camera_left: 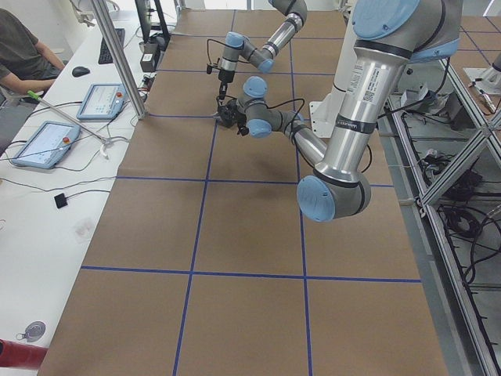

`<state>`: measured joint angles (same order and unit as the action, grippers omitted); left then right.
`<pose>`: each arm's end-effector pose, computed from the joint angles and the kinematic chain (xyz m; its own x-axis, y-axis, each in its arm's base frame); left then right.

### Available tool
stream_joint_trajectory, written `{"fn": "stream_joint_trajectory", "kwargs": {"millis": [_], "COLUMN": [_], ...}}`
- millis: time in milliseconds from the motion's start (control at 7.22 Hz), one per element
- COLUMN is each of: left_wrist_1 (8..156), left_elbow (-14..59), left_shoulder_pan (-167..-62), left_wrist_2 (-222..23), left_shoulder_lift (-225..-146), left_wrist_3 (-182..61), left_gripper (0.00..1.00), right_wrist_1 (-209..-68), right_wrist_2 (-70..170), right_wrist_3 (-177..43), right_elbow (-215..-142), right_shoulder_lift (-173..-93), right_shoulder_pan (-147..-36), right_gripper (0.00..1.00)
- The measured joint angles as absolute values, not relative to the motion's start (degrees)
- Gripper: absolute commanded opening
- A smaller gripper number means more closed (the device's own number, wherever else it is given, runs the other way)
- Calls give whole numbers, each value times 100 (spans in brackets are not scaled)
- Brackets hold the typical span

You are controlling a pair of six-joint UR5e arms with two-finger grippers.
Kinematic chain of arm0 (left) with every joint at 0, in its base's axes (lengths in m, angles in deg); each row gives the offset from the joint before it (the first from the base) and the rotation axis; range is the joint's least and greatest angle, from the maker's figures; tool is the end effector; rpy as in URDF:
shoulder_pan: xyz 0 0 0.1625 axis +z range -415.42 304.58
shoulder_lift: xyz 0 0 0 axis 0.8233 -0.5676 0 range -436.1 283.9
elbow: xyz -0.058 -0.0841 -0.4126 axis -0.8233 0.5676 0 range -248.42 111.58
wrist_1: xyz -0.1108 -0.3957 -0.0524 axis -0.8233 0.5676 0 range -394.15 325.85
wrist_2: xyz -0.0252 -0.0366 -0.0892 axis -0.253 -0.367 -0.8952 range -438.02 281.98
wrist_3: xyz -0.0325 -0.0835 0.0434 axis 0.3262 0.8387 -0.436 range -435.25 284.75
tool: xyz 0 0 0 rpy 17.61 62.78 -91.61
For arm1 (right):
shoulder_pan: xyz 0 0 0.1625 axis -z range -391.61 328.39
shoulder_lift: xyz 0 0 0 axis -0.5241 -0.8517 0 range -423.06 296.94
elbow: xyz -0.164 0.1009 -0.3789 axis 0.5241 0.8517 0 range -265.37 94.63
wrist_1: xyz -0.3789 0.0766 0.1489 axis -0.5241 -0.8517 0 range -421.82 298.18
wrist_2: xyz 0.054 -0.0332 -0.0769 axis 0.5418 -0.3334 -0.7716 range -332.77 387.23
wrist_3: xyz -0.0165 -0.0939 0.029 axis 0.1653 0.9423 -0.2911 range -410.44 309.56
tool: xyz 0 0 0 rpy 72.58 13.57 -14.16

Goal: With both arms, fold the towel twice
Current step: 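Grasp the folded towel's edge with the right gripper while the left gripper withdraws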

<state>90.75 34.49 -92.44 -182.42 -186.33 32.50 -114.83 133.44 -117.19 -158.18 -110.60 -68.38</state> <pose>0.4153 -0.4493 0.2905 0.1625 -0.4926 -0.8549 0.4712 0.8000 -0.3714 -0.5558 -0.5471 0.2650 0.4915 -0.1059 0.8644 -0.1992 0.9526 0.2300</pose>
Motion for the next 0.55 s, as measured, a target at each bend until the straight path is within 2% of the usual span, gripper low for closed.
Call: {"fn": "stream_joint_trajectory", "kwargs": {"millis": [554], "left_wrist_1": [9075], "left_elbow": [3426], "left_shoulder_pan": [-9226], "left_wrist_2": [-18233], "left_shoulder_lift": [-18651], "left_wrist_3": [3252], "left_gripper": [100], "right_wrist_1": [-11490], "right_wrist_2": [13224], "right_wrist_3": [-11476], "right_elbow": [-15733], "right_shoulder_lift": [-11082], "right_shoulder_pan": [-6756], "right_gripper": [44]}}
